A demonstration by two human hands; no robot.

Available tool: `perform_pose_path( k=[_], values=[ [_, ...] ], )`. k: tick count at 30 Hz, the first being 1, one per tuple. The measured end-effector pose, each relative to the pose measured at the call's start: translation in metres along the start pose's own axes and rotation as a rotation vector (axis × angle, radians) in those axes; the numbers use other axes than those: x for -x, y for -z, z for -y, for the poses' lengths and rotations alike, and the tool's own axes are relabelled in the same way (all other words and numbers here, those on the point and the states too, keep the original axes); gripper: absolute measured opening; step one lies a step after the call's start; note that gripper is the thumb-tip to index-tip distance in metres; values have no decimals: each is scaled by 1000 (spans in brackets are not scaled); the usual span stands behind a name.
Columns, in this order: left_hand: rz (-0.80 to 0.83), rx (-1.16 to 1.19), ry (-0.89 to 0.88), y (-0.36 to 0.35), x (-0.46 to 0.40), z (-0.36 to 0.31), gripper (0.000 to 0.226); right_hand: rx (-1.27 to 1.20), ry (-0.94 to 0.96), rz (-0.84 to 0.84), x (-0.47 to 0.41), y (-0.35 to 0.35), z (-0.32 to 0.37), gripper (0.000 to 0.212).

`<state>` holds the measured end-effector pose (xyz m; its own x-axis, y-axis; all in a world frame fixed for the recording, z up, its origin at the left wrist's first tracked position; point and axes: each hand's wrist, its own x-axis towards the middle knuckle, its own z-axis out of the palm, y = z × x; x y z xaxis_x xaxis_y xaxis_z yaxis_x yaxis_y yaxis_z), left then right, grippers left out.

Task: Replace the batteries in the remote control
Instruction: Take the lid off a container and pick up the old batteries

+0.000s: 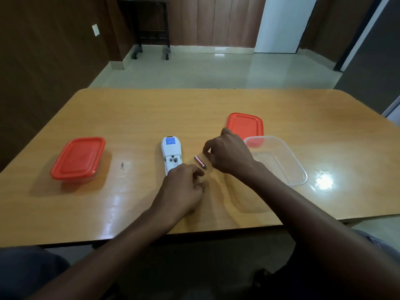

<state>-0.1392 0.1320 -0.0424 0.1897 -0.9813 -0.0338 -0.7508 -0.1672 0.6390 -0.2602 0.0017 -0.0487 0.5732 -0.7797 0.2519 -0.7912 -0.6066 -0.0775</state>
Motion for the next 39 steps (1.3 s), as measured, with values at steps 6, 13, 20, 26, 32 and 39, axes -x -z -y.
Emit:
perform_pose_path(
  k=[6, 13, 20, 26, 32, 39],
  values=[
    [-40, -147, -114, 0, -10, 0, 37, -90, -74, -57, 0, 18, -10, 33],
    [6, -722, -347, 1, -42, 0, 38, -258, -232, -242, 25, 56, -44, 23],
    [-126, -569, -378, -9, -47, -7, 30, -281, -386, -147, 38, 74, -67, 22],
    [-54, 334, -238, -21, -42, -62, 29, 36, -542, 127, 50, 80, -85, 20],
    [-68, 134, -190, -60, -57, -104, 22, 277, -505, 216, 54, 71, -87, 23],
    [-104, -368, -299, -67, -67, -118, 28, -147, -525, 116, 44, 84, -105, 15]
  ],
)
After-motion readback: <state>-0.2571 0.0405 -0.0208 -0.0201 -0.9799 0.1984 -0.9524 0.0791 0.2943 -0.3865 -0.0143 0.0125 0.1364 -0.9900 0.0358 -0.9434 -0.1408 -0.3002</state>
